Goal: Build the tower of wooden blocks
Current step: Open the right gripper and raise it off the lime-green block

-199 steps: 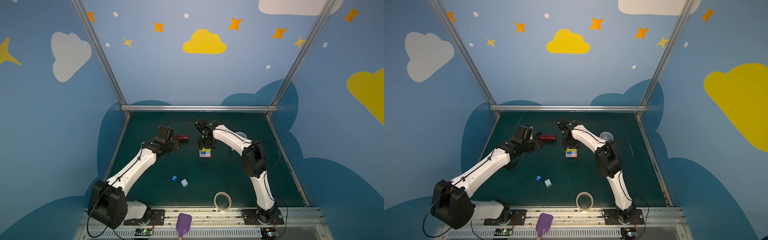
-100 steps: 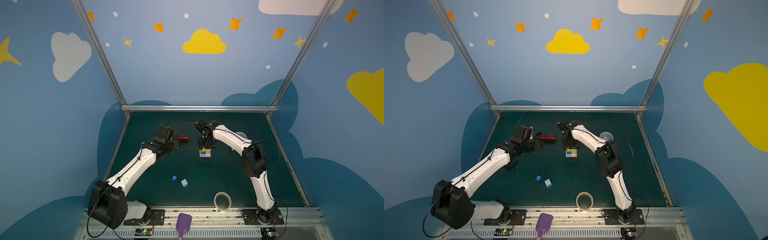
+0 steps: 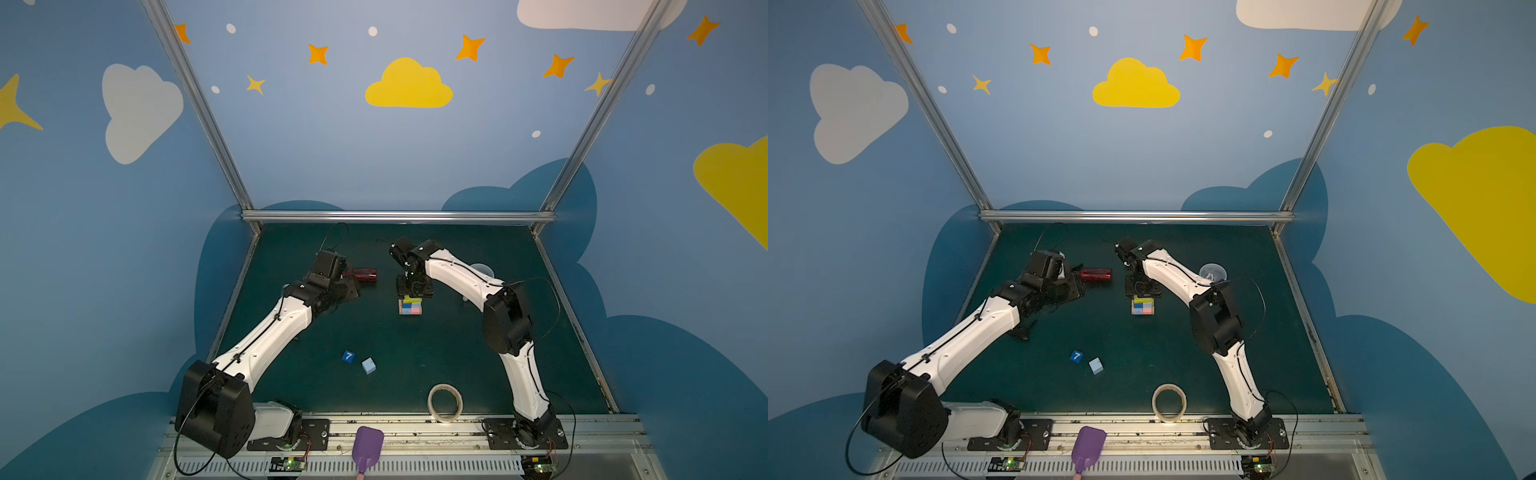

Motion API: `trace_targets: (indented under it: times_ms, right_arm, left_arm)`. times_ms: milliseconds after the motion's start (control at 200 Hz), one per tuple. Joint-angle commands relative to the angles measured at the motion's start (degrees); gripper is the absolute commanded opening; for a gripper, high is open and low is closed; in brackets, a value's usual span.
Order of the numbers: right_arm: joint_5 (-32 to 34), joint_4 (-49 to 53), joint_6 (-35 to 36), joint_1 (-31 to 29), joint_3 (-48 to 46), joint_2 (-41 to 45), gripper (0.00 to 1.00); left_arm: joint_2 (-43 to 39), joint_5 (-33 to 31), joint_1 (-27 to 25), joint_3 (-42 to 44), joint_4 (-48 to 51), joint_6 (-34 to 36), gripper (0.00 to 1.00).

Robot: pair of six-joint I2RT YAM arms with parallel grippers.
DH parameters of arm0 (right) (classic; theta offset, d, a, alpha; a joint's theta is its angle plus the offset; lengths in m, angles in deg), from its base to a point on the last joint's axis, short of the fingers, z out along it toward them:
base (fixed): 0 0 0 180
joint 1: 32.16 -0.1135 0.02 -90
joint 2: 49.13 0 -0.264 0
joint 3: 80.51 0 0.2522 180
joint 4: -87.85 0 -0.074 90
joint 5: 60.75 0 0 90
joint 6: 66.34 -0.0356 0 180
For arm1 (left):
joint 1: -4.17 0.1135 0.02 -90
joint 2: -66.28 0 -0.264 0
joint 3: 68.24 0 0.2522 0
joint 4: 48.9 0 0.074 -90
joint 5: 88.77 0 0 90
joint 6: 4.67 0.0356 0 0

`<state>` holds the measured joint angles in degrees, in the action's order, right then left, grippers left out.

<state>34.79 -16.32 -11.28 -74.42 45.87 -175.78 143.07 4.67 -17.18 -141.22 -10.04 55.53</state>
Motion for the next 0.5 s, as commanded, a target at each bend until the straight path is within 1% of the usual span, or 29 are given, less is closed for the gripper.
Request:
trace_targets:
  times_ms: [0, 185, 370, 451, 496]
  right_arm:
    - [0.35, 1.75, -0.92, -0.27, 2.07, -1.06, 0.66]
    - [0.60, 2.13, -0.92, -0.21, 2.26, -0.97, 0.70]
    - [0.83, 2.28, -0.75, -0.27, 2.26, -0.63, 0.79]
    - [0.91, 2.19, -0.67, -0.27, 2.26, -0.30, 0.84]
    - [1.20, 2.23, -0.75, -0.27, 2.26, -0.02, 0.85]
  left_arm:
    - [-1.18, 0.07, 0.34, 0.65, -0.14, 0.46, 0.54]
    - [-1.10, 0.34, 0.34, 0.65, -0.19, 0.49, 0.54]
    - [-0.98, 0.51, 0.40, 0.60, -0.25, 0.53, 0.54]
    - [-0.87, 0.51, 0.43, 0.61, -0.23, 0.46, 0.54]
    - [-0.85, 0.51, 0.48, 0.66, -0.16, 0.45, 0.54]
